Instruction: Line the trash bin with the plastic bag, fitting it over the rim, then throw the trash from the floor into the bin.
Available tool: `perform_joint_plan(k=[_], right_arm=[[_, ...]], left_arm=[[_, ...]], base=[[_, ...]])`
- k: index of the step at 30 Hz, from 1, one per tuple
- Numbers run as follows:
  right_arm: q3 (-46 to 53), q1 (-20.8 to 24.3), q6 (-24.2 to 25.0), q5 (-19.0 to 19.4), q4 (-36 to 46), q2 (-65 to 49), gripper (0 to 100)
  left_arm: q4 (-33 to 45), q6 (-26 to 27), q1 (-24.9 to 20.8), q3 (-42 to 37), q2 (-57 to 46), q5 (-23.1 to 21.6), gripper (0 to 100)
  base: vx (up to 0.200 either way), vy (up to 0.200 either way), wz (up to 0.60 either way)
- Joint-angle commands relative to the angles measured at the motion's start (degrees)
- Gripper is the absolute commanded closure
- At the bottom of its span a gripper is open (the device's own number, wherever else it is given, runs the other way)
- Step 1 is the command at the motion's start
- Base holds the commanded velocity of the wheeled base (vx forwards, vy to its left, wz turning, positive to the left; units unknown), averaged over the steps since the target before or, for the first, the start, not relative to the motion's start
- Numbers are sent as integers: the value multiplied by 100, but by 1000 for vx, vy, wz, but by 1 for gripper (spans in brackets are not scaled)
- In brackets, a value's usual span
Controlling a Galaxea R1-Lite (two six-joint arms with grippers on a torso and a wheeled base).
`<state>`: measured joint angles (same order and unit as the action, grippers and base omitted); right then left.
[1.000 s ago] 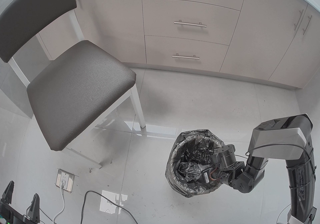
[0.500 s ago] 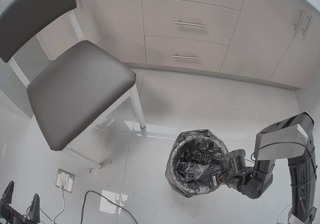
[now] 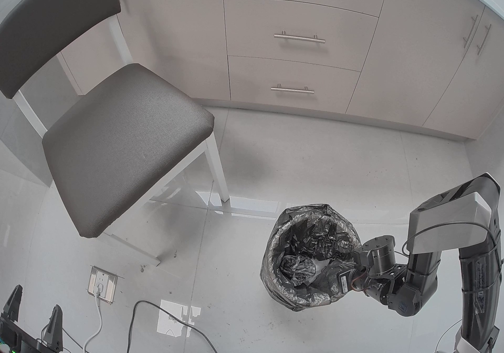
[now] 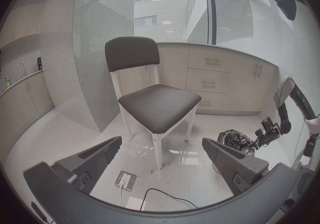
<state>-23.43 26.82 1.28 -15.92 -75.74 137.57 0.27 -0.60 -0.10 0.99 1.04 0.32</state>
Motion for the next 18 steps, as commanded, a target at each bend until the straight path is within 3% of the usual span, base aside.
perform_joint_plan(k=[1,10,18], right_arm=[[199,-10,-5,-8,-90,-389,100],[594,-1,-58,-192,-90,-1215,100],[1218,-133,-75,-684,-99,-2331,100]], left_arm=[[0,-2,1,-99,-95,3,0],[0,-2,1,-99,-95,3,0],[0,-2,1,-99,-95,3,0]], base=[[0,0,0],[0,0,0],[0,0,0]])
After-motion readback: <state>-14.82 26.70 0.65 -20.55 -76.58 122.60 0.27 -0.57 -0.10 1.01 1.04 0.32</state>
